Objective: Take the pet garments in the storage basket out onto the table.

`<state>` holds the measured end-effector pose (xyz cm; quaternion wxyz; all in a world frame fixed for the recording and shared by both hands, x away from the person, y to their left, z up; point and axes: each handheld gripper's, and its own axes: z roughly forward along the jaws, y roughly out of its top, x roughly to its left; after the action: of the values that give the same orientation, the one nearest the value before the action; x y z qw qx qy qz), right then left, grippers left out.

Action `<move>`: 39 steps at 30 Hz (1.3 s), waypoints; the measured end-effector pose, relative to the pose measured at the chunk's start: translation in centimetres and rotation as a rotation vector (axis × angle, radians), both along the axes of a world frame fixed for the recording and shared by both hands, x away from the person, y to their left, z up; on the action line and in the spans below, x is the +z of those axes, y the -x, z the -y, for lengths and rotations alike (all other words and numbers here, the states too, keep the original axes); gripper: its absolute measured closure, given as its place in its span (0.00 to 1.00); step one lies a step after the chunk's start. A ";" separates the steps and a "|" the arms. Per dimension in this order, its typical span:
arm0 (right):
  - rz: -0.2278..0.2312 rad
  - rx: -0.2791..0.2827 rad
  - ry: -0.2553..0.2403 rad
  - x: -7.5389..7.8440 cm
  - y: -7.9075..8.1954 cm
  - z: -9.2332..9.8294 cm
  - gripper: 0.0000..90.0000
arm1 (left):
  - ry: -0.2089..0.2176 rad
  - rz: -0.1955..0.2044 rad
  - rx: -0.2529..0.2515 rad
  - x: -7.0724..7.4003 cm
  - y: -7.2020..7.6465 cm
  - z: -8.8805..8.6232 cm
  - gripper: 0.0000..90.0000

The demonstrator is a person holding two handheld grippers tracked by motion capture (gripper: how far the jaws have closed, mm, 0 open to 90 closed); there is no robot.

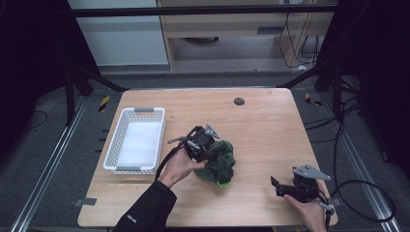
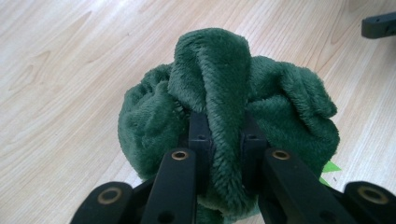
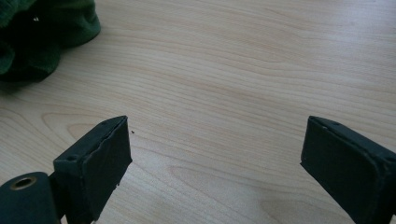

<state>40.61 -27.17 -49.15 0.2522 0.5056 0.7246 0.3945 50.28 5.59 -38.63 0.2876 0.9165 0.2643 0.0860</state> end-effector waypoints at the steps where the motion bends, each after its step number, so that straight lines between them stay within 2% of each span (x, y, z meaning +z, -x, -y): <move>1: 0.000 0.001 0.000 0.0 0.0 0.0 0.09 | -0.002 -0.003 -0.001 -0.2 0.0 0.0 0.88; 7: -0.004 0.001 0.000 0.0 0.0 0.0 0.09 | -0.003 -0.039 -0.009 -1.4 -0.2 0.2 0.81; 14: -0.011 0.001 -0.006 0.0 0.0 -0.1 0.09 | -0.012 -0.044 -0.014 -2.1 -0.1 0.5 0.68; 25: -0.007 0.002 0.000 0.0 0.0 0.0 0.09 | 0.016 -0.053 -0.004 -2.7 0.1 0.1 0.44; 26: -0.007 0.002 0.000 0.0 0.0 0.0 0.09 | 0.016 -0.053 -0.004 -2.7 0.1 0.1 0.38; 27: -0.007 0.002 0.000 0.0 0.0 0.0 0.09 | 0.018 -0.052 -0.005 -2.8 0.1 0.0 0.38; 30: -0.008 0.002 0.000 0.0 0.0 0.0 0.09 | 0.027 -0.045 -0.003 -2.7 0.3 -0.1 0.30; 39: -0.016 -0.006 -0.011 0.0 0.1 0.0 0.08 | 0.069 -0.008 0.005 -1.8 1.0 -1.6 0.22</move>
<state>40.55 -27.17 -49.11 0.2447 0.5122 0.7229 0.3939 49.25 7.20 -40.38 0.3176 0.9057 0.2707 0.0738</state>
